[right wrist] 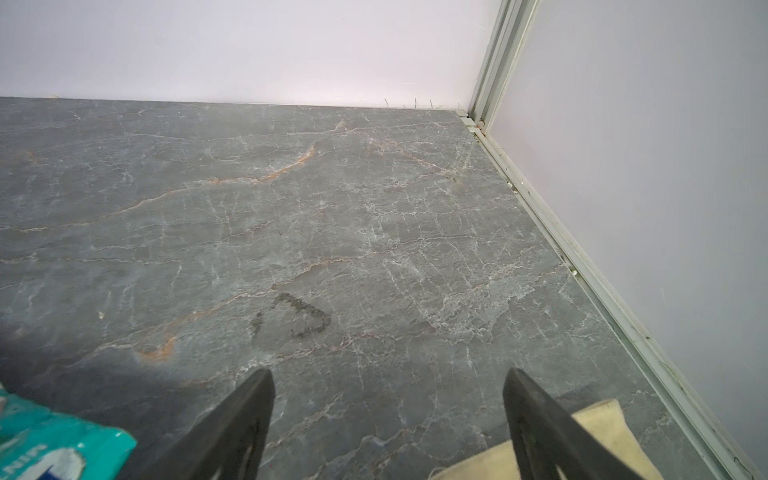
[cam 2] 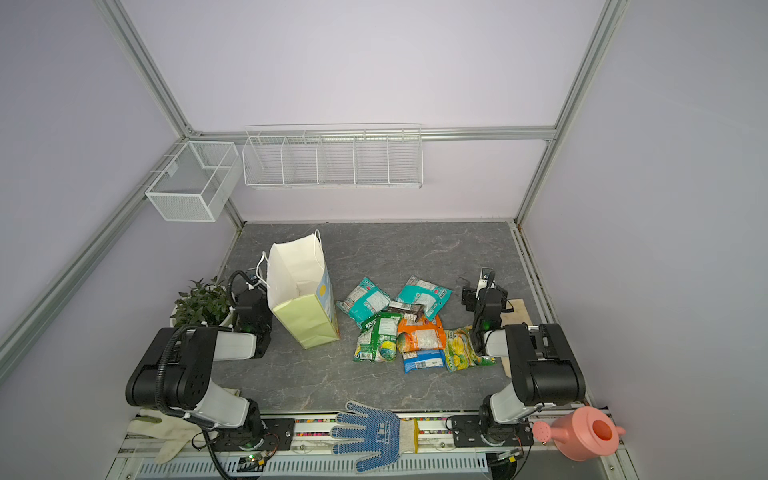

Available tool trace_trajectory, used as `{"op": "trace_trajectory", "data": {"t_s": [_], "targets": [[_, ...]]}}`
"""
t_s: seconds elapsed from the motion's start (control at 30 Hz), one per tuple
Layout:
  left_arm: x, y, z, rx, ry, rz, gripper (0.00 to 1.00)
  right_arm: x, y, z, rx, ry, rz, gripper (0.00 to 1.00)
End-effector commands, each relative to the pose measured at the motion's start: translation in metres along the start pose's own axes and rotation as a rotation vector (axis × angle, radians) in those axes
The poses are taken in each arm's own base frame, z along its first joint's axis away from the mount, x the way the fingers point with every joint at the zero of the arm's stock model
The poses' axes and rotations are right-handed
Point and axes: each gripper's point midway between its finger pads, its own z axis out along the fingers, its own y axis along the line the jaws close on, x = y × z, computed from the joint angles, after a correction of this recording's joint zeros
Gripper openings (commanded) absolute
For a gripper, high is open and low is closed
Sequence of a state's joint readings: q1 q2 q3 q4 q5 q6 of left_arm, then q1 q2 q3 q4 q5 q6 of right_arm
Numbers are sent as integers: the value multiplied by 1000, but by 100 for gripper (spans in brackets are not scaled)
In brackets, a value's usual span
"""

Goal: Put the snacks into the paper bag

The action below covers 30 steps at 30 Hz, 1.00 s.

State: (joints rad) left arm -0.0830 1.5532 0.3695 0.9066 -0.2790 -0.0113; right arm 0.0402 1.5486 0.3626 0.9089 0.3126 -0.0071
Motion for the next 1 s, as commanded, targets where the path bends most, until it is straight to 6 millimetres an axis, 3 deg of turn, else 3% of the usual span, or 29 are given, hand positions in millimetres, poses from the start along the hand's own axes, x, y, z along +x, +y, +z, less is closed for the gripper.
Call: {"op": "trace_trajectory", "data": {"t_s": [0.0,0.97], "targets": [[-10,-1,4,6,-23,-8,99,-7,2,-1,-11,-27,6,89],[-10,2,6,11,-15,-23,99,-8,2,-1,-13,-28,7,89]]}}
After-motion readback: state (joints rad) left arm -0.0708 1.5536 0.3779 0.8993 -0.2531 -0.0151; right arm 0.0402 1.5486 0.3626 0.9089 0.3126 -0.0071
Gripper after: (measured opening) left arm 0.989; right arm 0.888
